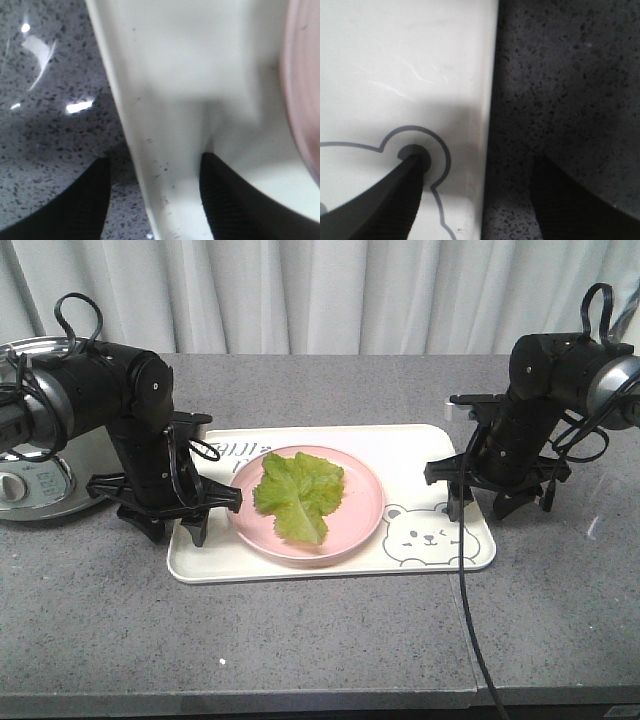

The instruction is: Transfer vegetables to tray and serve

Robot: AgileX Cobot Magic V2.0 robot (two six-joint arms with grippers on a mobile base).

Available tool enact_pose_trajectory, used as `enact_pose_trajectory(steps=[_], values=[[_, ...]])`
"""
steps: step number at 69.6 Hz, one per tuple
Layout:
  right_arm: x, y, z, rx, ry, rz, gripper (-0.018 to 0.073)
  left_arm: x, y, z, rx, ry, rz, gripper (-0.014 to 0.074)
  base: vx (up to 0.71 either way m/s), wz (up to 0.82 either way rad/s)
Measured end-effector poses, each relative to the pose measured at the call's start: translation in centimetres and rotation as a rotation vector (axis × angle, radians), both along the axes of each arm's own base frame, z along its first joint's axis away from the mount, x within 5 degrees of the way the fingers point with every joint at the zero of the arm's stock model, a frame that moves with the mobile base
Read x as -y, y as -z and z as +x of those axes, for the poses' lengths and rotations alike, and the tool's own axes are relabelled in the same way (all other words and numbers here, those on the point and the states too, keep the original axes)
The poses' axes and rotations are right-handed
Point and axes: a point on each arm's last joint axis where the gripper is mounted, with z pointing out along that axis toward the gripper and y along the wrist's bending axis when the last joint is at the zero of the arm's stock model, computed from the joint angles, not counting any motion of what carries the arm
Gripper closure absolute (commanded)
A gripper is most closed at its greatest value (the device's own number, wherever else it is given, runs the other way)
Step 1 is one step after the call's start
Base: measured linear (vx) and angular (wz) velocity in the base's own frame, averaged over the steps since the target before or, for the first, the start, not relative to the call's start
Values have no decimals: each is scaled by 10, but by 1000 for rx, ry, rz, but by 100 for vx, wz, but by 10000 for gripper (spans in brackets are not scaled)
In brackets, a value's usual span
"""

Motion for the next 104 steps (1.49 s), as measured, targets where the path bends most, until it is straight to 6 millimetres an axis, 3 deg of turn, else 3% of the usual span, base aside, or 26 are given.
enact_pose_trajectory(steps=[19,45,49,104], values=[[0,0,0,1,0,0,151,1,0,0,-3,-4,-13,265,0,0],[-3,0,-1,-6,-4,18,519,-1,0,0,-4,-4,5,598,0,0],[-2,0,-1,-8,-17,11,571,-1,0,0,-5,-12,6,606,0,0],[0,-7,-3,11,-26,2,568,-1,-6,3,21,7,-8,605,0,0]])
